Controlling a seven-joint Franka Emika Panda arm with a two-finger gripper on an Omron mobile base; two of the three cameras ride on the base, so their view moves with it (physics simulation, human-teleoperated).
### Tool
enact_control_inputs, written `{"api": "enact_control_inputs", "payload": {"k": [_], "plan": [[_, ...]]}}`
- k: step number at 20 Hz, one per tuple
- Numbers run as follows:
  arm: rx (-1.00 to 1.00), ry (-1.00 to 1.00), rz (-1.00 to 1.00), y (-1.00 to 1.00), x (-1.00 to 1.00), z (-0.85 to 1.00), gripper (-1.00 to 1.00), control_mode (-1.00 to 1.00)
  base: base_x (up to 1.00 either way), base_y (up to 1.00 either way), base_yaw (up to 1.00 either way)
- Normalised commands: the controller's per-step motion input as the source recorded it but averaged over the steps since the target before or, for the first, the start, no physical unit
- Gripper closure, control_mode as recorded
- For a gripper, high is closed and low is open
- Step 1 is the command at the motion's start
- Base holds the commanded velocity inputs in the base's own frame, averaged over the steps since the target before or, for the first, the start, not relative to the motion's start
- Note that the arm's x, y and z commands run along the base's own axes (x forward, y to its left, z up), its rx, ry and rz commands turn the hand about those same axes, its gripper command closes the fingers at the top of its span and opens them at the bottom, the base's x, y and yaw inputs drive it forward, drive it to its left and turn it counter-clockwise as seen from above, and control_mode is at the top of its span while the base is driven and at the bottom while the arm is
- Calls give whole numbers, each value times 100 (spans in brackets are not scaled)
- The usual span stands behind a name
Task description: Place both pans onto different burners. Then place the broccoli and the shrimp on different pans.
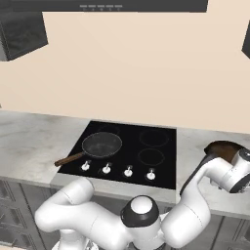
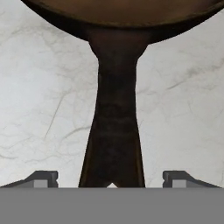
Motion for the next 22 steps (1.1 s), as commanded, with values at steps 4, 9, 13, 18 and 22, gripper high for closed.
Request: {"api": "enact_control_inputs", "payload": {"k": [4,9,13,18,22], "plan": [[0,0,0,0,0,0,100,-100,0,0,0],[0,0,0,5,0,2,100,-100,0,0,0],[0,-1,8,0,0,16,100,-100,0,0,0],[0,-3,15,0,-24,26,100,-100,0,0,0],[0,-3,16,7,-29,31,100,-100,0,0,0]]}}
